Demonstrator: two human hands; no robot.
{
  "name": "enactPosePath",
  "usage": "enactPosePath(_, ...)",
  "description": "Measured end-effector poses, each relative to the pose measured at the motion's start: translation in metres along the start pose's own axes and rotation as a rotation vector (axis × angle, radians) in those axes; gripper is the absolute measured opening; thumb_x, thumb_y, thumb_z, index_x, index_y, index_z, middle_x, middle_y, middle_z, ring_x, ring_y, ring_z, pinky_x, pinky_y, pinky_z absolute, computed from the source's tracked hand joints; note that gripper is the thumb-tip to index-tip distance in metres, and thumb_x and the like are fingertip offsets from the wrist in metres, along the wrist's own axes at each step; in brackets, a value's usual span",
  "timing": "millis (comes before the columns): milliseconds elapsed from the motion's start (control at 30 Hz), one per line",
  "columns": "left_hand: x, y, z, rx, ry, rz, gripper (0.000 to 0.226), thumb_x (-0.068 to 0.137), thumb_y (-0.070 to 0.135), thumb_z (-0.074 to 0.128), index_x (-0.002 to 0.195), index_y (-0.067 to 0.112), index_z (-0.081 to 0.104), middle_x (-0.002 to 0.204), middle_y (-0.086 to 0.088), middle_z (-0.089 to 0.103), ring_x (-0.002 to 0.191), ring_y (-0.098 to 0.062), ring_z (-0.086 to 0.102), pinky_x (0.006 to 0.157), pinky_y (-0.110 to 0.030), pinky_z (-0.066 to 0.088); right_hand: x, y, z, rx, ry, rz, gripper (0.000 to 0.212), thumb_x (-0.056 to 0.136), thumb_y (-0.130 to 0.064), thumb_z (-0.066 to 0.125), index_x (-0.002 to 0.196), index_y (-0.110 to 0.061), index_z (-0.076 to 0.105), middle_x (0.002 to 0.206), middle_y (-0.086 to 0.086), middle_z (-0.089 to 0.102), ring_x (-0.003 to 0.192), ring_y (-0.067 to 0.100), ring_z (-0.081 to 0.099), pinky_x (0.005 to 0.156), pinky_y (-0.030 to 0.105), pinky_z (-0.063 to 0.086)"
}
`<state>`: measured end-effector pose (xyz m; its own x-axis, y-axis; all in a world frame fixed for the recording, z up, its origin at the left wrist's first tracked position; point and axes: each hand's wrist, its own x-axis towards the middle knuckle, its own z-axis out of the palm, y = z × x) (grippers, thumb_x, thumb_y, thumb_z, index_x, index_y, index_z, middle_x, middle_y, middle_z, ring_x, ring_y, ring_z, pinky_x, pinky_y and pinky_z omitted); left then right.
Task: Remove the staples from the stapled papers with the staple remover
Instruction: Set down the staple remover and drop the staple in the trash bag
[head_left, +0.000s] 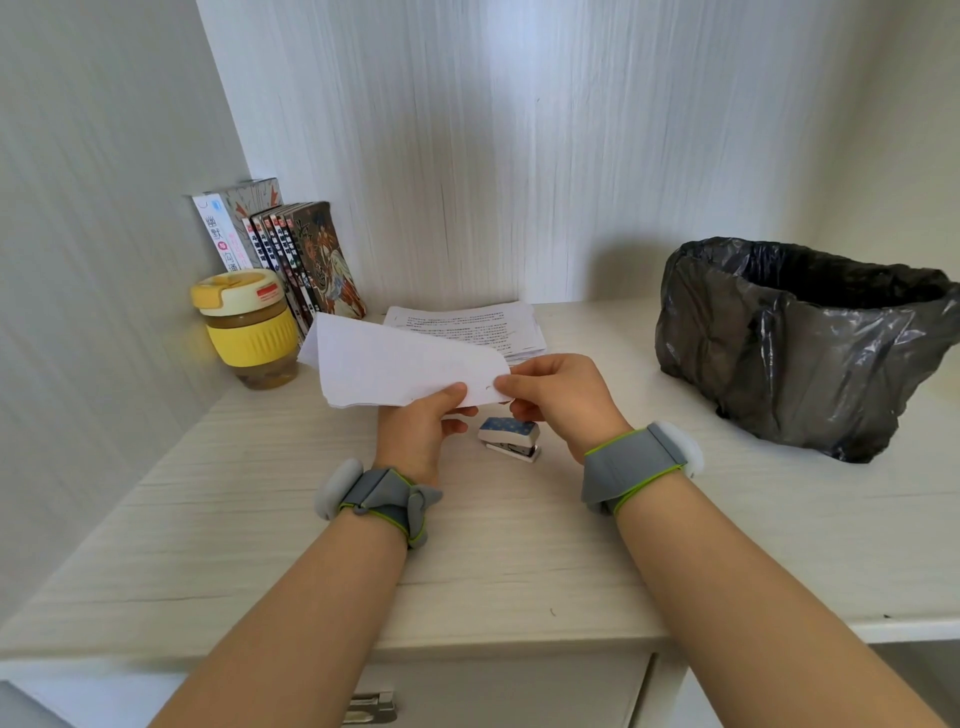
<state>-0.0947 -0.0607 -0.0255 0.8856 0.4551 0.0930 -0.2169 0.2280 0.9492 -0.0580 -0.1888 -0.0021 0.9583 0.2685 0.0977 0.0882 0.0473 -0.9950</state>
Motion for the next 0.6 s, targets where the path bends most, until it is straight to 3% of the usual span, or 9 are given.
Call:
enactPosePath(133,-0.0016,0.0011,-0.0001,-0.016,-0.040,0.013,0.017,0.081,0.001,0.061,0.081,0.018,0.062,0.060,0.008,0.068,0.046,-0.004,0.059,0.044,-0.017,0.047,0.0000,-0.0004,0.0007,-0.002,-0.007,0.019,0.008,0.080,0.000,0.064,0.074,-0.004,0.060,0.057,0.008,0.052,0.032,0.001,0.046,0.042,0.014,0.045)
enactPosePath(400,-0.0040,0.0007,0.0013,-0.046,-0.103,-0.015,0.016,0.081,0.002,0.061,0.083,0.018,0.061,0.070,0.001,0.056,0.049,-0.004,0.048,0.049,-0.017,0.047,-0.0034,-0.0024,0.0028,0.062,-0.094,0.002,0.017,0.084,-0.007,0.061,0.067,-0.008,0.061,0.059,0.007,0.056,0.036,0.006,0.050,0.044,0.018,0.049)
enactPosePath(533,-0.0027,0.0018,0.0007,-0.126,-0.113,-0.042,0.017,0.084,0.003,0.057,0.083,0.019,0.060,0.060,0.008,0.058,0.049,-0.003,0.047,0.048,-0.015,0.045,-0.0037,-0.0033,0.0024,0.114,-0.138,-0.002,0.029,0.083,0.006,0.042,0.069,-0.006,0.064,0.064,0.007,0.059,0.045,0.011,0.051,0.050,0.019,0.052)
enactPosePath(600,-0.0021,0.0022,-0.0003,-0.153,-0.141,-0.053,0.014,0.086,0.005,0.055,0.085,0.019,0.060,0.054,0.010,0.060,0.046,-0.001,0.047,0.047,-0.015,0.044,-0.0040,-0.0021,0.0032,0.058,-0.164,-0.030,0.028,0.081,0.013,0.042,0.078,-0.004,0.065,0.067,0.006,0.060,0.053,0.011,0.052,0.054,0.016,0.053)
